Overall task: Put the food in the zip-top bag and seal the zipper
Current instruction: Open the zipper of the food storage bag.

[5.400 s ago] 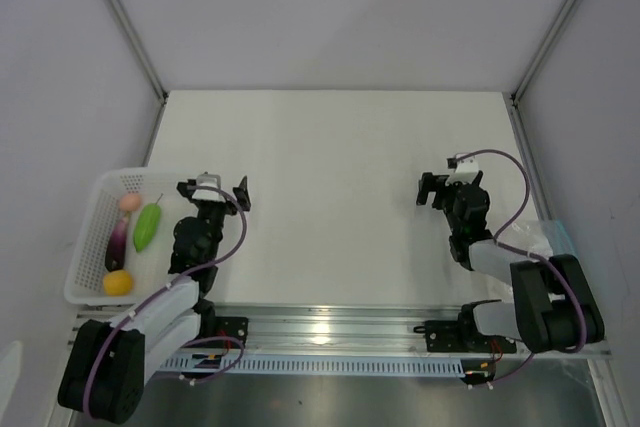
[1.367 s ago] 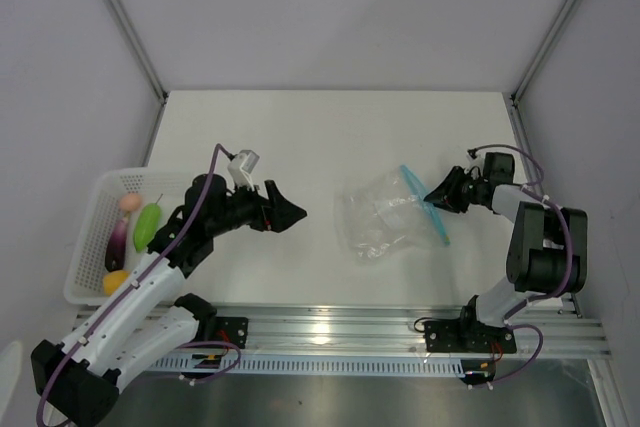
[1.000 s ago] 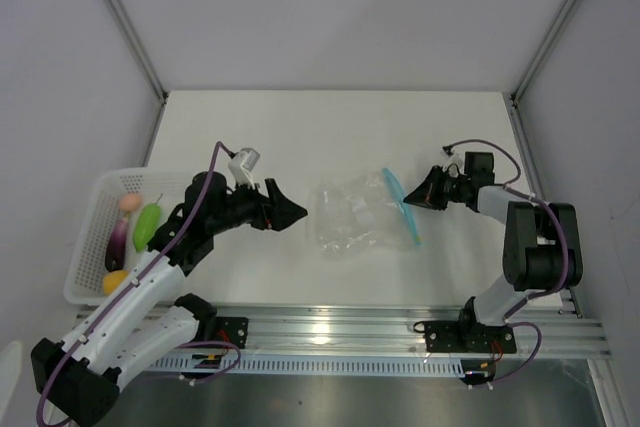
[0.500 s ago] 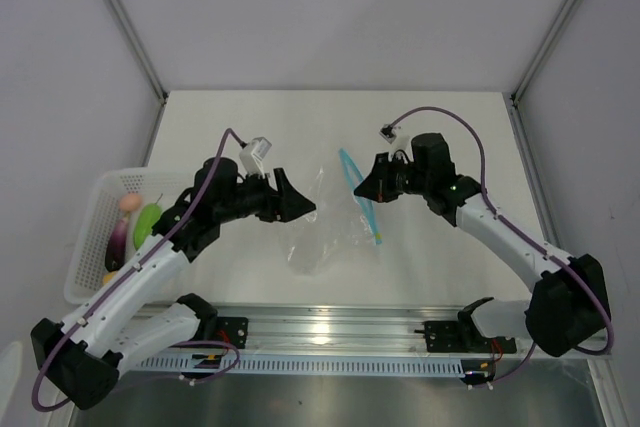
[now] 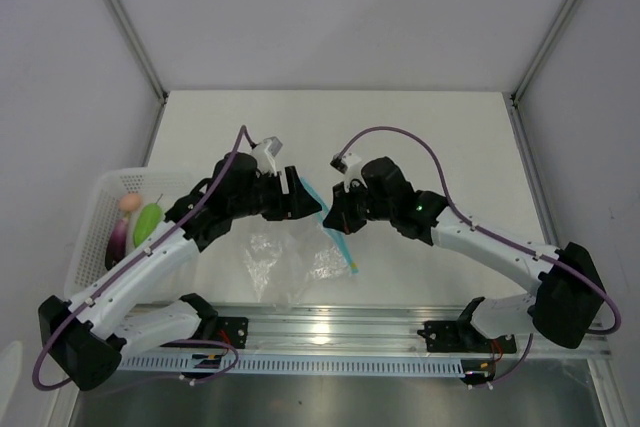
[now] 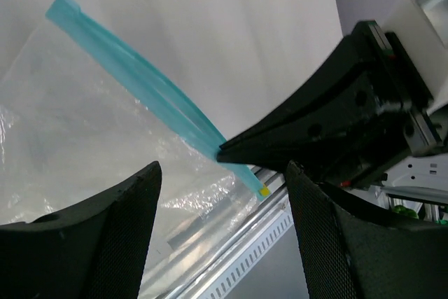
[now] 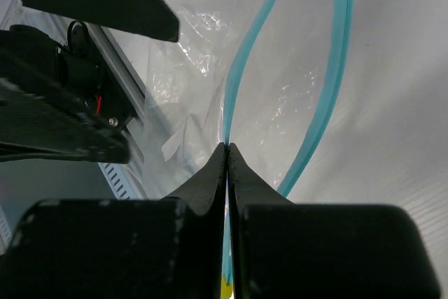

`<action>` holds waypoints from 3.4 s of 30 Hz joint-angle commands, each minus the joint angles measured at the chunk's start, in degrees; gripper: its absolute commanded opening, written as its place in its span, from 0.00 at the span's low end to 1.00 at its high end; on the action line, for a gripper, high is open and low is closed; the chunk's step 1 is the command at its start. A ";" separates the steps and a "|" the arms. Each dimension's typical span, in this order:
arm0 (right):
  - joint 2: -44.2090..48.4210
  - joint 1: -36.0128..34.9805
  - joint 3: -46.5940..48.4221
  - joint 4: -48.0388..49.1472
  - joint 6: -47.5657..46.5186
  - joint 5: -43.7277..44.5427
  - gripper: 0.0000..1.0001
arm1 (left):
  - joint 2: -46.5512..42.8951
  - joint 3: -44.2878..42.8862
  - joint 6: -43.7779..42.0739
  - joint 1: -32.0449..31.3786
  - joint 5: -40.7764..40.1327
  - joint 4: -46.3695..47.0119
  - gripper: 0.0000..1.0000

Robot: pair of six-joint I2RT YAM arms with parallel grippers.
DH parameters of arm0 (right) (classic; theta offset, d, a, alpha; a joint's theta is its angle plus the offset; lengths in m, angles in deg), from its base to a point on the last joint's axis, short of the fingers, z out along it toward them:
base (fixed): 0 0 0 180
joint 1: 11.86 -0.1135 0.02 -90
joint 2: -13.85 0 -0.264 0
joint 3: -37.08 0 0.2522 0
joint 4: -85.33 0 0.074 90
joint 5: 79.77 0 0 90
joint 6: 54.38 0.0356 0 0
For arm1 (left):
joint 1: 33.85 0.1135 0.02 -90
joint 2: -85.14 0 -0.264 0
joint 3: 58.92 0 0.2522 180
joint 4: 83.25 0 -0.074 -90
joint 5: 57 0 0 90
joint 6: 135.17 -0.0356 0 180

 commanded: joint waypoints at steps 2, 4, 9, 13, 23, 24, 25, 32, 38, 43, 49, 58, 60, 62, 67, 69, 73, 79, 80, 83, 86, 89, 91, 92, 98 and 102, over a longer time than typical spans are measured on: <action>-0.79 -4.34 4.31 0.38 -0.84 5.92 0.00 | 1.02 -2.97 0.48 -0.77 -3.55 -3.68 0.75; -0.79 -5.22 5.01 0.29 -0.84 7.16 0.00 | 1.46 -3.67 -0.30 -0.86 -4.87 -5.00 0.74; 0.27 -6.72 5.54 0.12 -0.84 9.70 0.00 | 1.38 -3.59 -1.45 -1.12 -6.54 -7.99 0.75; 0.27 -7.95 5.72 -0.50 -1.28 10.76 0.00 | 2.08 -3.50 -1.80 -1.13 -7.07 -8.70 0.75; -0.87 -12.78 8.09 -2.52 -3.56 14.01 0.00 | 3.75 -4.12 -2.59 -1.13 -8.91 -8.78 0.75; -0.96 -12.87 8.35 -2.61 -3.65 14.19 0.00 | 4.18 -4.20 -2.77 -1.13 -9.26 -8.87 0.75; -0.88 -13.22 8.44 -2.61 -3.56 14.54 0.00 | 4.45 -4.38 -2.86 -1.13 -9.27 -8.87 0.75; -0.35 -15.07 9.23 -2.78 -3.83 15.77 0.00 | 5.07 -2.89 -3.82 -1.13 -9.27 -8.18 0.56; -0.70 -15.86 9.32 -3.40 -3.48 16.22 0.00 | 4.89 -2.10 -4.35 -1.13 -8.04 -6.32 0.31; -0.35 -15.95 9.50 -5.50 -2.25 17.53 0.00 | 4.63 -1.57 -4.26 -1.13 -6.98 -4.92 0.00; -0.79 -15.86 13.80 -15.69 0.39 24.91 0.41 | 3.66 -1.30 -5.49 -1.21 -5.23 -2.29 0.01; 5.54 -11.92 13.20 -24.85 5.39 32.68 0.99 | 0.67 1.42 -7.16 -1.13 0.30 4.40 0.01; 5.72 -7.63 13.10 -24.32 4.53 25.22 0.99 | 0.23 1.07 -7.08 -1.13 1.54 4.40 0.01; 5.89 -5.85 12.66 -24.32 4.79 20.09 0.99 | -0.03 -0.16 -7.16 -1.13 3.03 3.53 0.01; 5.64 -2.16 12.31 -21.95 5.22 6.22 0.91 | 0.84 -4.46 -6.03 -1.13 3.56 -3.93 0.01; 3.80 -1.01 14.49 -22.73 7.68 0.93 0.84 | 1.63 -6.56 -4.10 -1.13 5.05 -5.52 0.01; 2.21 -1.01 17.05 -23.09 10.58 -2.94 0.75 | 2.51 -8.94 -1.02 -1.13 7.25 -7.73 0.01; -1.31 -0.75 19.77 -25.37 10.33 -4.70 0.59 | 3.92 -12.55 0.57 -1.21 8.84 -9.92 0.01; -1.92 -0.75 20.13 -25.89 9.97 -4.53 0.54 | 4.62 -13.60 0.48 -1.13 8.84 -10.10 0.01; -2.81 -0.13 22.32 -27.56 8.57 -2.77 0.23 | 6.46 -15.53 -0.30 -1.13 8.49 -11.94 0.01; -3.42 1.36 23.90 -28.88 7.51 -2.42 0.00 | 7.96 -16.68 -1.44 -1.04 7.61 -13.62 0.01; -3.60 1.72 26.53 -32.48 4.71 2.49 0.00 | 8.58 -16.16 -1.45 -0.69 3.05 -15.11 0.00; -3.16 1.80 27.86 -35.72 2.69 8.00 0.00 | 8.58 -15.46 -0.32 0.10 -0.19 -16.25 0.00; -2.90 1.80 29.00 -36.70 1.98 9.61 0.00 | 8.58 -14.93 0.13 0.45 -0.82 -16.34 0.01; -1.75 1.89 28.66 -39.61 -1.63 12.09 0.00 | 8.23 -8.08 1.01 1.51 -0.66 -12.22 0.00; -1.14 1.45 26.64 -37.86 -1.02 11.21 0.00 | 10.77 -8.25 1.27 1.42 1.01 -11.42 0.01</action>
